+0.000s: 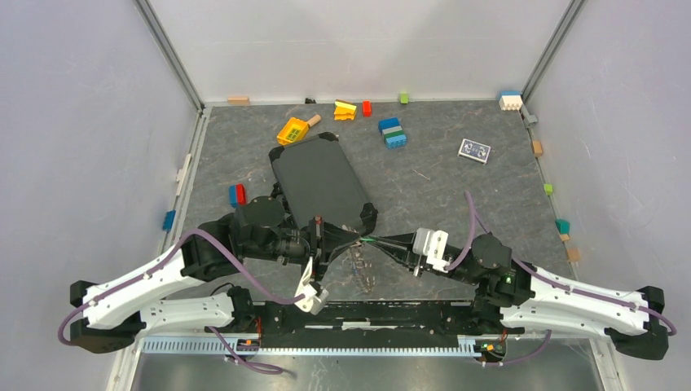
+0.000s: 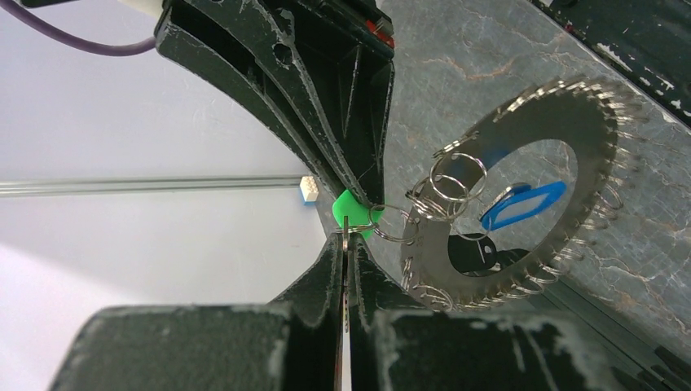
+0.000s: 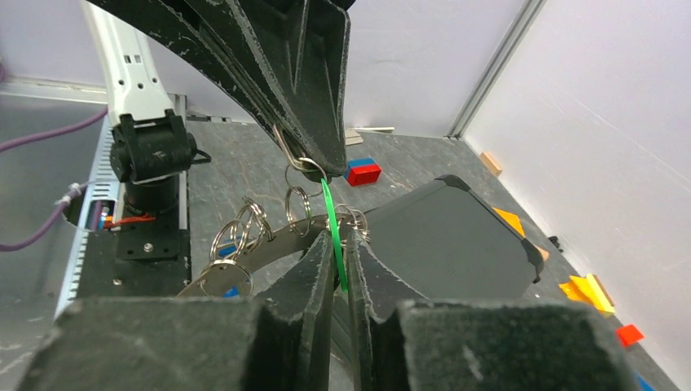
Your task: Remove the keys from the keyring
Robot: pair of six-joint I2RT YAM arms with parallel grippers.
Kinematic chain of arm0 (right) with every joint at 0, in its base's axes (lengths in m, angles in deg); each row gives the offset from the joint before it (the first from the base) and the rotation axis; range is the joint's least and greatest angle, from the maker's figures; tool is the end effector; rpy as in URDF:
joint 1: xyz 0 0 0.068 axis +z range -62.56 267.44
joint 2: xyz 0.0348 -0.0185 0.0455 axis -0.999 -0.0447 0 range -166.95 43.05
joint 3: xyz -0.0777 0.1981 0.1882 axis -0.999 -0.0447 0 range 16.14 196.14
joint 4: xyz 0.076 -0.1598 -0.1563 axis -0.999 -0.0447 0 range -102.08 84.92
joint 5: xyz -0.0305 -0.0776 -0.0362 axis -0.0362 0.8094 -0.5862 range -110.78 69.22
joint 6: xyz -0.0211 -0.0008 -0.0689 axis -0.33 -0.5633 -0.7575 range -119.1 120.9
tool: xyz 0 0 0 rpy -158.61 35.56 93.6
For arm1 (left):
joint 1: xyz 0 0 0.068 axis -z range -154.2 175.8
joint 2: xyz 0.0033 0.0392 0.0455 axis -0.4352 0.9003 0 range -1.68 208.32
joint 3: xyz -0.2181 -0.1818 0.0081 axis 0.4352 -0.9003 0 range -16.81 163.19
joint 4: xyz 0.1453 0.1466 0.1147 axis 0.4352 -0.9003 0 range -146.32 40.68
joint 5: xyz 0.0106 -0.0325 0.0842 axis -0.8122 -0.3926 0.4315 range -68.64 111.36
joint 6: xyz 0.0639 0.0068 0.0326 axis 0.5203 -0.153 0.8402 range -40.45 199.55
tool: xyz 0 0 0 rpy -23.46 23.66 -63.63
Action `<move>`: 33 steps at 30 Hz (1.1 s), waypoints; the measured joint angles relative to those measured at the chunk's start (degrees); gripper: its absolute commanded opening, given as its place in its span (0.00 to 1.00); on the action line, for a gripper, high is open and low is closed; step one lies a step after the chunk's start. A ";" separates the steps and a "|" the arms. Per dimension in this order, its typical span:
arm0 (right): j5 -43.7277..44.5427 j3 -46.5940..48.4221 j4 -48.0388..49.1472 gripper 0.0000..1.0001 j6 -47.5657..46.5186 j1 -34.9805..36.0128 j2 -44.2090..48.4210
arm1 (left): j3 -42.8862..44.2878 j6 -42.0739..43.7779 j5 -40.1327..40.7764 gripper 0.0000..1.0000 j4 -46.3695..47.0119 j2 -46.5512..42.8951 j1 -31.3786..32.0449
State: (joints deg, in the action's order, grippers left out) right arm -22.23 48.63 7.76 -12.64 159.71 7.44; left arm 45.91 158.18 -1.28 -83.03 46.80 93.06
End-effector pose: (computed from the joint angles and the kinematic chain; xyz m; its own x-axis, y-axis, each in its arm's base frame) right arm 0.0437 0.1417 0.3446 0.2747 0.0905 -0.9573 -0.9211 0.3105 -0.2350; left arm 0.0389 -0.1521 0.3885 0.9466 0.0822 -0.3117 0.3218 -0.2973 0.8989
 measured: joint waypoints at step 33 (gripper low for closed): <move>27.36 3.72 -0.04 0.75 -8.13 0.09 -3.91 | -2.64 -1.51 -2.34 0.02 0.66 1.33 0.00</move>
State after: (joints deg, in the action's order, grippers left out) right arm 5.13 52.35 7.72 -20.77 159.80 3.52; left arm 43.27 156.67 -3.61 -82.38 48.14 93.06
